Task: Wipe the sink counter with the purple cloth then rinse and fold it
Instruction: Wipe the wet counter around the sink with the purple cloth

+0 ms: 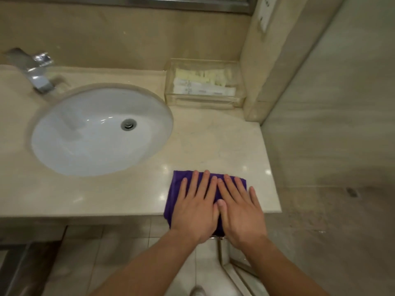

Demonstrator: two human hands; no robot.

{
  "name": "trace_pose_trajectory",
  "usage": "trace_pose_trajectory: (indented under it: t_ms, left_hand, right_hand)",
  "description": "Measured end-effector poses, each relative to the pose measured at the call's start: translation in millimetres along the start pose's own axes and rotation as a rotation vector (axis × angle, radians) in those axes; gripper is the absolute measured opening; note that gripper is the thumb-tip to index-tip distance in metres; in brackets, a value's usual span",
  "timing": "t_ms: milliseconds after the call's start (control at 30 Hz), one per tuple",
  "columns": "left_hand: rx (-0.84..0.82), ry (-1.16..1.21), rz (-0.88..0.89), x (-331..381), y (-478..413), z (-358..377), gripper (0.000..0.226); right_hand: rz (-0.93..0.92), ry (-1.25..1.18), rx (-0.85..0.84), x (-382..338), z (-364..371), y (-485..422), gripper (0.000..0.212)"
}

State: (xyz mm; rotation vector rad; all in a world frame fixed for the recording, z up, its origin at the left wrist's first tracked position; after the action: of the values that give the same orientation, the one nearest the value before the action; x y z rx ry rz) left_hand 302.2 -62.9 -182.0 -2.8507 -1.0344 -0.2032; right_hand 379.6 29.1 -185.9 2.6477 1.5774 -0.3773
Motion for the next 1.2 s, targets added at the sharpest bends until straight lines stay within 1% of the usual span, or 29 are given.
trace_pose_trajectory:
  t_ms: [67, 167, 233, 300, 333, 400, 467, 533, 600, 633, 667, 733, 833, 900, 967, 1000, 1033, 1067, 1100, 1133, 1167, 1200]
  left_hand:
    - [-0.04, 0.023, 0.054, 27, -11, 2, 0.066]
    - [-0.052, 0.146, 0.083, 48, -31, -7, 0.061]
    - [-0.018, 0.191, 0.056, 44, -44, -18, 0.058]
    - [-0.03, 0.142, 0.01, 28, -56, -24, 0.062]
    - [-0.063, 0.107, -0.004, 20, -60, -26, 0.061]
    - [-0.15, 0.092, -0.008, 7, -69, -29, 0.054]
    - [-0.215, 0.147, -0.034, 0, -77, -36, 0.046]
    - [-0.246, 0.205, -0.074, -8, -85, -47, 0.039]
    - [-0.256, 0.233, -0.082, -16, -95, -61, 0.031]
    - [-0.258, 0.253, -0.086, -19, -99, -69, 0.028]
    - [-0.242, 0.284, -0.09, -22, -104, -80, 0.027]
    - [-0.153, 0.379, -0.103, -26, -117, -107, 0.025]
    - [0.067, 0.536, -0.163, -28, -134, -153, 0.027]
    - [0.22, 0.533, -0.14, -27, -140, -177, 0.029]
    - [0.316, 0.48, -0.085, -24, -139, -185, 0.03]
    - [0.325, 0.445, -0.055, -24, -136, -182, 0.03]
    - [0.292, 0.4, -0.026, -25, -133, -173, 0.03]
    - [0.219, 0.336, 0.006, -24, -129, -159, 0.03]
    - [0.115, 0.254, 0.04, -25, -123, -142, 0.029]
    - [0.019, 0.183, 0.072, -24, -116, -125, 0.025]
    - [-0.038, 0.144, 0.087, -24, -108, -111, 0.02]
    - [-0.033, 0.144, 0.08, -24, -100, -100, 0.022]
  right_hand:
    - [0.036, 0.002, -0.007, 29, -8, 7, 0.056]
    - [0.056, 0.059, -0.001, 57, -23, 6, 0.059]
    - [0.071, 0.05, 0.027, 60, -34, -3, 0.058]
    - [0.157, 0.012, 0.049, 61, -43, -16, 0.058]
    - [0.223, -0.013, 0.014, 61, -46, -23, 0.058]
    - [0.308, -0.021, -0.097, 59, -50, -36, 0.05]
    - [0.307, 0.04, -0.19, 56, -55, -50, 0.039]
    - [0.279, 0.094, -0.3, 51, -61, -62, 0.03]
    - [0.284, 0.092, -0.387, 49, -72, -74, 0.027]
    - [0.295, 0.073, -0.398, 47, -83, -82, 0.028]
    - [0.303, 0.049, -0.388, 45, -96, -90, 0.028]
    - [0.312, 0.009, -0.304, 41, -128, -111, 0.028]
    - [0.319, -0.05, -0.103, 34, -176, -134, 0.029]
    - [0.293, -0.063, 0.045, 31, -194, -136, 0.035]
    - [0.194, -0.015, 0.191, 27, -197, -131, 0.037]
    - [0.121, 0.015, 0.245, 24, -191, -125, 0.037]
    - [0.057, 0.047, 0.266, 24, -180, -118, 0.037]
    - [0.013, 0.092, 0.231, 25, -165, -111, 0.036]
    - [0.001, 0.136, 0.134, 29, -146, -103, 0.036]
    - [0.026, 0.173, -0.011, 35, -126, -93, 0.036]
    - [0.087, 0.205, -0.172, 42, -108, -81, 0.033]
    - [0.178, 0.201, -0.28, 51, -96, -71, 0.029]
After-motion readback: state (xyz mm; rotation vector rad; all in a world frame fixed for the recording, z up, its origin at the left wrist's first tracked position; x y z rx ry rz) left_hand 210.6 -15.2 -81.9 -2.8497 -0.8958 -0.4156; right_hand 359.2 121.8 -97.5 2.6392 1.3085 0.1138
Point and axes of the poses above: each hand's wrist, its own y-axis away from the middle knuckle, its own z-axis out of the palm, x = y × z, the point moved 5 cm from there along -y, towards the middle knuckle, and after that the axes turned 15 degrees about x, right-handed, at the moved point
